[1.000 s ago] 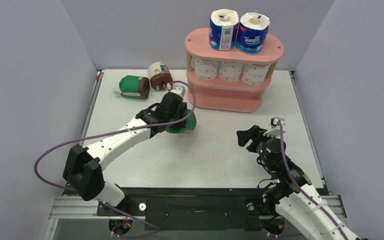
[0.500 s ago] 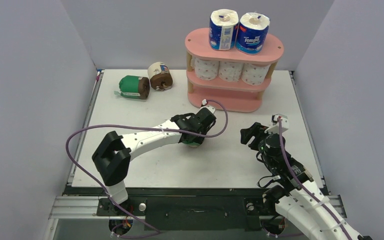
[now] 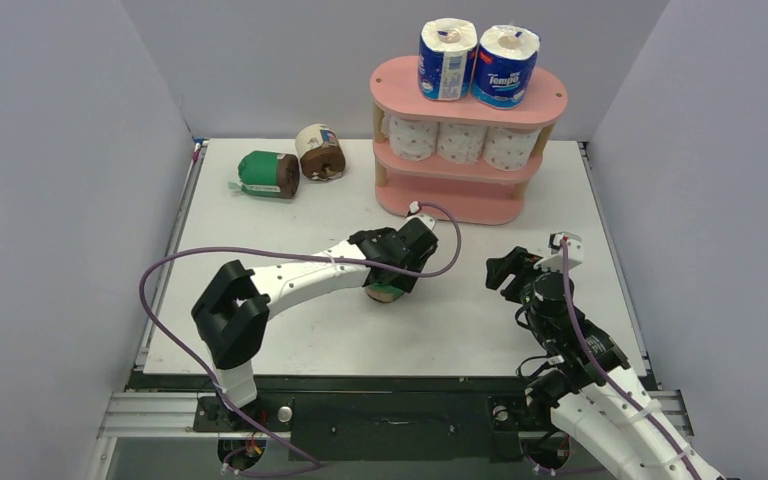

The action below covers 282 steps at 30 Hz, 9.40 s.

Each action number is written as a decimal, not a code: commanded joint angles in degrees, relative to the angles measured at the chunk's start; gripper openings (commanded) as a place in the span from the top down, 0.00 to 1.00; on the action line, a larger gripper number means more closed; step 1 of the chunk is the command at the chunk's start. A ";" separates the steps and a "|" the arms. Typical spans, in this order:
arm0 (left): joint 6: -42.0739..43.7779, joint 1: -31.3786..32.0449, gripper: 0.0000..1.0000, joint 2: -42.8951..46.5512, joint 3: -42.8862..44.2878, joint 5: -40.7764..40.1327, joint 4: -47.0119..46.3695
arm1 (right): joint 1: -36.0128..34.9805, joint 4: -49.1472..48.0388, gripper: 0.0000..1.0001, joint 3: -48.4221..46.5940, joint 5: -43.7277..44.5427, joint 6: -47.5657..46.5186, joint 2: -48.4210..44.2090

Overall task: Place and organize the paper towels onto the shelf
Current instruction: Adjust the paper towel at the center of the board, then pick up the paper towel from the center of the board, then place the paper towel on the shelf.

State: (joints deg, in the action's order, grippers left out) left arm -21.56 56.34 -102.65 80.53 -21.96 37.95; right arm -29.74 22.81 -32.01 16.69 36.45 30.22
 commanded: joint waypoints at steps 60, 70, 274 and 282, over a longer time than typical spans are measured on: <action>4.87 -3.33 0.44 -7.92 27.42 -2.01 3.60 | -0.55 4.04 0.39 3.95 4.94 1.65 -13.49; -9.02 -7.74 0.23 17.45 -5.54 -0.91 -9.89 | -0.50 -7.30 0.35 1.29 -7.51 3.33 4.98; -26.31 -14.53 0.19 63.09 -58.71 9.14 -31.84 | 25.97 -25.79 0.58 -4.22 -2.85 13.04 39.75; -26.68 -14.55 0.19 63.41 -59.48 8.63 -32.21 | 31.61 -34.25 0.63 -4.18 -10.34 16.57 46.62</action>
State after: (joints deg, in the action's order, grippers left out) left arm -47.83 42.15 -39.51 21.02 -13.21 8.32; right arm -0.62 -3.55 -35.77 10.55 50.48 73.87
